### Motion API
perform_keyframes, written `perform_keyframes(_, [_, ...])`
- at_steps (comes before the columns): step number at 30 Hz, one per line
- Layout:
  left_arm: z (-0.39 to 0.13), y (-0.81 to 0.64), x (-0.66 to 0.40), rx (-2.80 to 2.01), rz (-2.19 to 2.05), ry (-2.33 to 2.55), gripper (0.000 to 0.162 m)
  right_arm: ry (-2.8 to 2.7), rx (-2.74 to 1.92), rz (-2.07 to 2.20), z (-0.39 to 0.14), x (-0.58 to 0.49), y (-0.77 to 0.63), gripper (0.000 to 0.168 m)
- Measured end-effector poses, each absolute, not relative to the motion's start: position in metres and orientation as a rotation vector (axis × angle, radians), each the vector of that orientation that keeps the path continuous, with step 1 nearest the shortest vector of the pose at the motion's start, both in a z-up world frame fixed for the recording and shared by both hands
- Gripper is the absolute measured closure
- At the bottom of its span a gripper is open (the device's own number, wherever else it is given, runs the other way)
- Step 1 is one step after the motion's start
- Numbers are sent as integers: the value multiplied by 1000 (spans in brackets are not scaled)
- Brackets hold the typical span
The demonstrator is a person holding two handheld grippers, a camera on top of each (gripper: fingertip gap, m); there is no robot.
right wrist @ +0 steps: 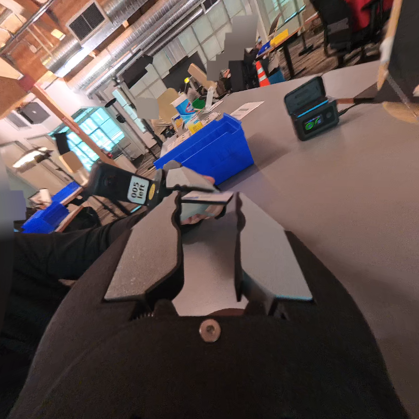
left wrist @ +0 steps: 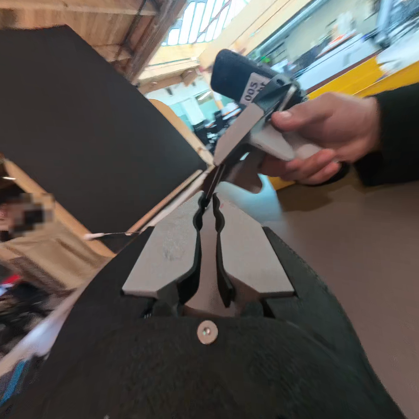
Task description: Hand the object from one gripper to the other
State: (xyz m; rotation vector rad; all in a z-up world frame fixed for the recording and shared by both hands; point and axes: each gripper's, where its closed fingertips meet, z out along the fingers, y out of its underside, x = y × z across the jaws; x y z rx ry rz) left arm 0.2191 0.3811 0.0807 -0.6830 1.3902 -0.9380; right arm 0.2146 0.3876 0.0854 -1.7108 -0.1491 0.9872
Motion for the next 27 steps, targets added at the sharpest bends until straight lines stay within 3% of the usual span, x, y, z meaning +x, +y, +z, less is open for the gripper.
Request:
perform_keyframes(3, [79, 375, 218, -729, -1073, 1413, 162, -196, -1663, 837, 90, 220, 390, 107])
perform_keyframes(16, [74, 377, 220, -751, -1068, 1432, 162, -295, -1708, 769, 79, 212, 390, 112])
perform_keyframes(24, [72, 370, 221, -769, -1159, 1453, 160, -397, -1669, 723, 86, 207, 383, 147])
perform_keyframes(27, [70, 376, 225, -833, -1157, 1433, 145, -432, -1669, 555, 89, 210, 385, 167])
